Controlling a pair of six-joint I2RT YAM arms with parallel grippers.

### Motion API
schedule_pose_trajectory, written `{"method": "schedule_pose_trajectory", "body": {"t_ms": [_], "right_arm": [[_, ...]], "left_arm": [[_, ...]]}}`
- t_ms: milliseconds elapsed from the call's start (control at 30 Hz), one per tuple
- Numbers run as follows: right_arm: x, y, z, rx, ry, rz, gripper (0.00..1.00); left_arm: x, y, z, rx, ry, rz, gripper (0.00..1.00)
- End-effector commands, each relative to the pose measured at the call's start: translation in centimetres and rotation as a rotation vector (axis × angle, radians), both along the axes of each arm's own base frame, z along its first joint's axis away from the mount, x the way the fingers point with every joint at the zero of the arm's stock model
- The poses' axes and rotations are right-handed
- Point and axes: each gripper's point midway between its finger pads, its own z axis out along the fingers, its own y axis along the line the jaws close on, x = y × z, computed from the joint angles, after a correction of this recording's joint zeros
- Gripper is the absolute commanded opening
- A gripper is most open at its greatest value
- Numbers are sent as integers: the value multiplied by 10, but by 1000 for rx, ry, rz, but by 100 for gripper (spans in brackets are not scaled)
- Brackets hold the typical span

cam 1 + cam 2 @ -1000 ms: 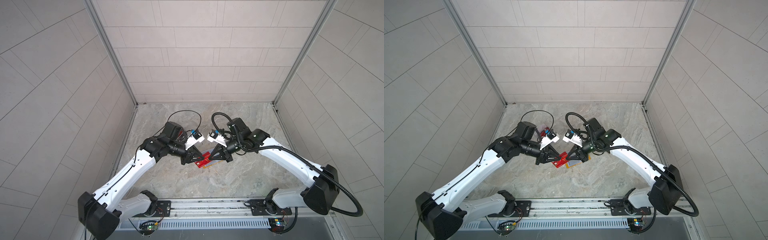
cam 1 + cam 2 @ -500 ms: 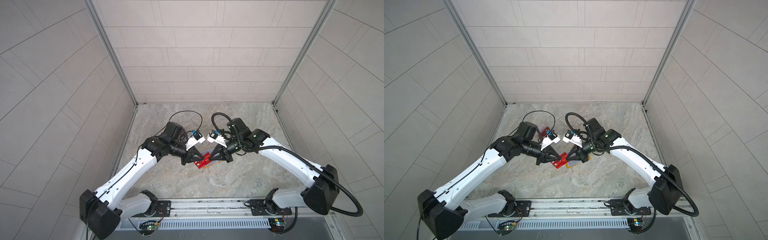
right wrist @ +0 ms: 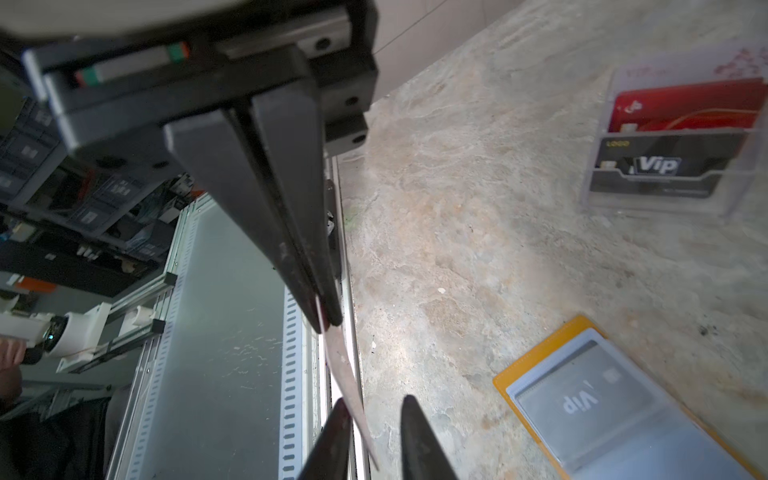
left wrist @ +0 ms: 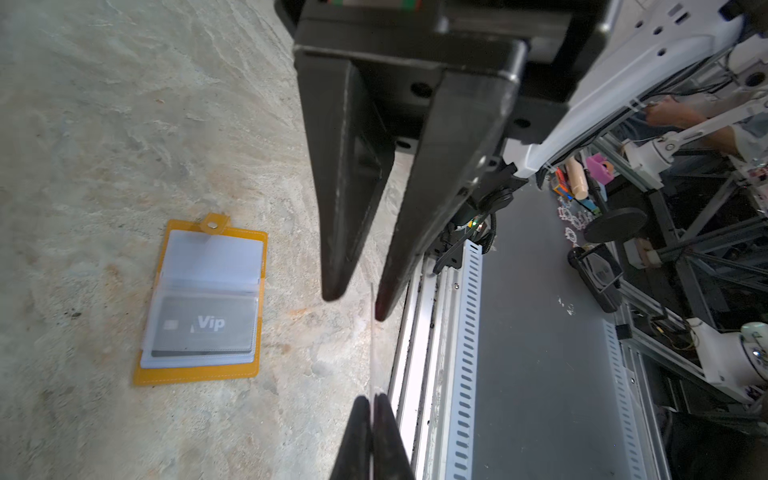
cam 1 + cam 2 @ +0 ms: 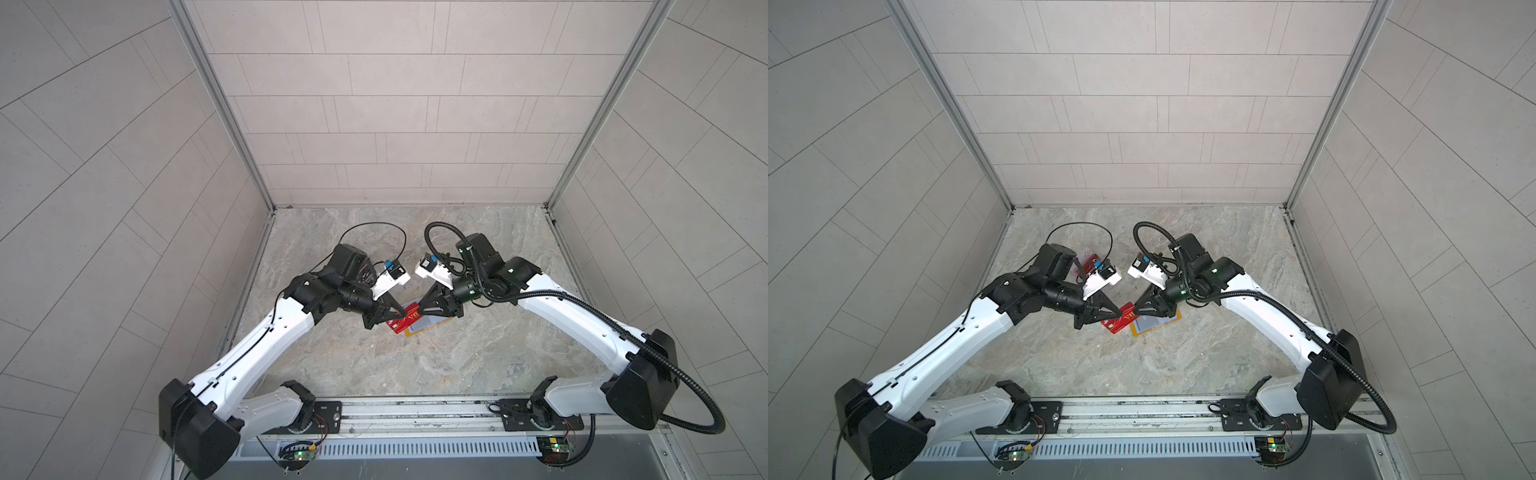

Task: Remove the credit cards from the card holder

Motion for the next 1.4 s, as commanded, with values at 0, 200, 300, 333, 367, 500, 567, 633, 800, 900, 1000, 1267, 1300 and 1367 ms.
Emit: {"method": "schedule_pose_trajectory", "body": {"t_ms": [0, 200, 300, 333, 367, 500, 567, 633, 800, 900, 1000, 1267, 1300, 1367], "right_arm": [[16, -4, -5, -40, -31, -79, 38], [38, -15, -22, -119, -25, -204, 44], [55, -26, -34, -191, -51, -314, 45], [59, -30, -38, -206, -52, -338, 45], [60, -31, -40, -210, -51, -351, 46], [67, -38, -44, -206, -57, -410, 49], [71, -43, -46, -212, -64, -443, 51], [75, -48, -47, -219, -70, -477, 54], [83, -63, -48, -253, -93, -556, 68], [86, -69, -48, -261, -104, -592, 74], [87, -74, -49, -267, -112, -617, 81], [89, -87, -52, -305, -122, -658, 83], [89, -87, -52, -303, -122, -660, 83], [88, -87, -53, -299, -118, -666, 83]], "left_arm": [[15, 5, -7, 61, -36, 76, 0], [42, 20, -19, 169, -95, 216, 0], [54, 34, -22, 244, -142, 276, 0], [59, 39, -23, 271, -158, 301, 0], [63, 43, -24, 290, -172, 316, 0], [83, 60, -29, 354, -210, 400, 0], [94, 66, -30, 371, -226, 441, 0], [110, 77, -31, 386, -232, 488, 0], [140, 94, -42, 444, -261, 562, 0], [156, 103, -52, 509, -287, 582, 0], [170, 108, -61, 523, -292, 593, 0], [194, 122, -73, 534, -328, 579, 0], [197, 124, -73, 536, -344, 575, 0], [203, 128, -74, 527, -364, 582, 0]]}}
